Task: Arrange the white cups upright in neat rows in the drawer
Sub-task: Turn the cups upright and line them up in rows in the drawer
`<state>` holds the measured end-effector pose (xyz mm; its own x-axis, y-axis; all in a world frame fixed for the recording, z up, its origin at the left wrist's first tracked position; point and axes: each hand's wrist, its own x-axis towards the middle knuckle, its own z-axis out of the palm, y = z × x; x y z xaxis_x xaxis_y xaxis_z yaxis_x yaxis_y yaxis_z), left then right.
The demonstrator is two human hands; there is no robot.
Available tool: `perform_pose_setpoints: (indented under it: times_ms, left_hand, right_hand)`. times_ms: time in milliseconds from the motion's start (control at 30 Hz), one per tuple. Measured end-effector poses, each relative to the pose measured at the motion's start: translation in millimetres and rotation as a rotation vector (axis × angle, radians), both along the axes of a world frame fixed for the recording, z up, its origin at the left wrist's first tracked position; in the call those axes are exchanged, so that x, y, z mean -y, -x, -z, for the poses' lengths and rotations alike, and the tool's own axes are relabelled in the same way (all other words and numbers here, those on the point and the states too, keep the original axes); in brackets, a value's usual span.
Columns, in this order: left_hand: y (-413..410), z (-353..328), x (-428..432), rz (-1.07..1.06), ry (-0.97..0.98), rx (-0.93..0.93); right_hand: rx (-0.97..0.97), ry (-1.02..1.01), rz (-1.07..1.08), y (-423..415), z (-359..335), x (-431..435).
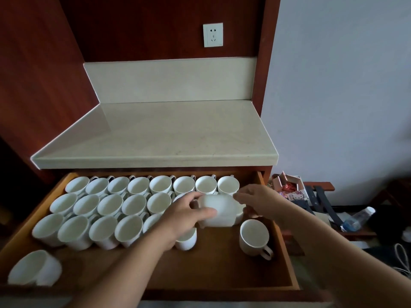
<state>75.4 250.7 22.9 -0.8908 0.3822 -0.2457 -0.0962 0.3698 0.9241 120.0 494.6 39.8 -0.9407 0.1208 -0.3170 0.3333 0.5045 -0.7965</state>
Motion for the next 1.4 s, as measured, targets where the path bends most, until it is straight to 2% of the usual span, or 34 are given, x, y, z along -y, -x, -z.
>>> perform_pose_setpoints:
  times_ms: [67,100,133,200,267,367,467,533,600,700,767,833,900,1000,1100,1167,1233,1300,1400]
  left_hand:
    - [4.9,-6.0,-1.6,-0.133,-0.318,0.174]
    - [5.6,-9.3,-3.7,-0.154,-0.42,0.216]
    - [6.0,-12.2,-6.6,-0.154,-0.48,0.23]
    - [5.7,-16.6,-10.7,-0.11,-0.474,0.203]
    - [7.9,-16.0,-11.7,-0.038,-0.388,0.165]
    - [12.6,-16.0,-7.3,0.098,-0.133,0.012]
    - [12.2,-18.9,-9.5,0.268,0.16,-0.096]
    - [8.6,-15.5,-12.3,0.296,0.281,-0.147]
    - [3.6,-5.9,-13.4,0.28,0.279,-0.191]
    - [-2.4,8.7,-12.0,0.249,0.273,-0.242]
    - [-4.8,13.7,-12.2,0.25,0.29,-0.248]
    - [-6.1,16.7,-13.0,0.265,0.355,-0.263]
    - [-7.3,18.7,-13.5,0.283,0.451,-0.311]
    - [-10.3,26.9,-16.9,0.277,0.534,-0.357]
    - [-9.4,38.8,-23.2,0.314,0.66,-0.424]
    - [-9.6,43.5,-25.9,0.339,0.701,-0.44]
    - [-9.4,47.5,-27.6,0.364,0.733,-0.482]
    - [-10.2,51.3,-28.9,0.394,0.777,-0.531]
    - [-11.5,60.3,-31.5,0.446,0.815,-0.557]
  right_hand:
    - [0.038,0.344,0.048,0.4,-19.6,8.7]
    - [0.052,0.432,0.024,0.0,-28.6,14.8]
    - [0.043,0.473,-0.005,-0.5,-36.7,21.7]
    - [-0.019,0.472,-0.006,2.9,-46.4,34.8]
    - [-0.06,0.43,0.042,6.0,-51.2,44.4]
    - [-0.05,0.333,0.094,7.2,-52.5,50.5]
    - [-0.006,-0.007,0.035,6.8,-46.6,57.5]
    - [0.014,-0.222,-0.056,5.5,-39.1,65.3]
    - [0.028,-0.304,-0.11,3.1,-32.1,70.8]
    - [0.031,-0.322,-0.15,-2.8,-21.7,71.6]
    - [0.039,-0.255,-0.135,-6.9,-14.4,65.8]
    - [0.034,-0.105,-0.066,-11.8,-12.1,57.6]
    - [0.038,-0.079,0.039,-15.9,-9.4,47.4]
    - [0.138,-0.554,-0.058,-20.0,5.9,33.9]
    - [0.29,-0.75,-0.203,-22.5,38.7,31.9]
    - [0.328,-0.805,-0.2,-22.8,60.7,34.2]
    - [0.268,-0.799,-0.08,-23.5,71.8,35.9]
    - [0.211,-0.819,0.017,-26.0,71.5,39.5]
    - [0.246,-0.869,0.065,-25.8,69.6,42.7]
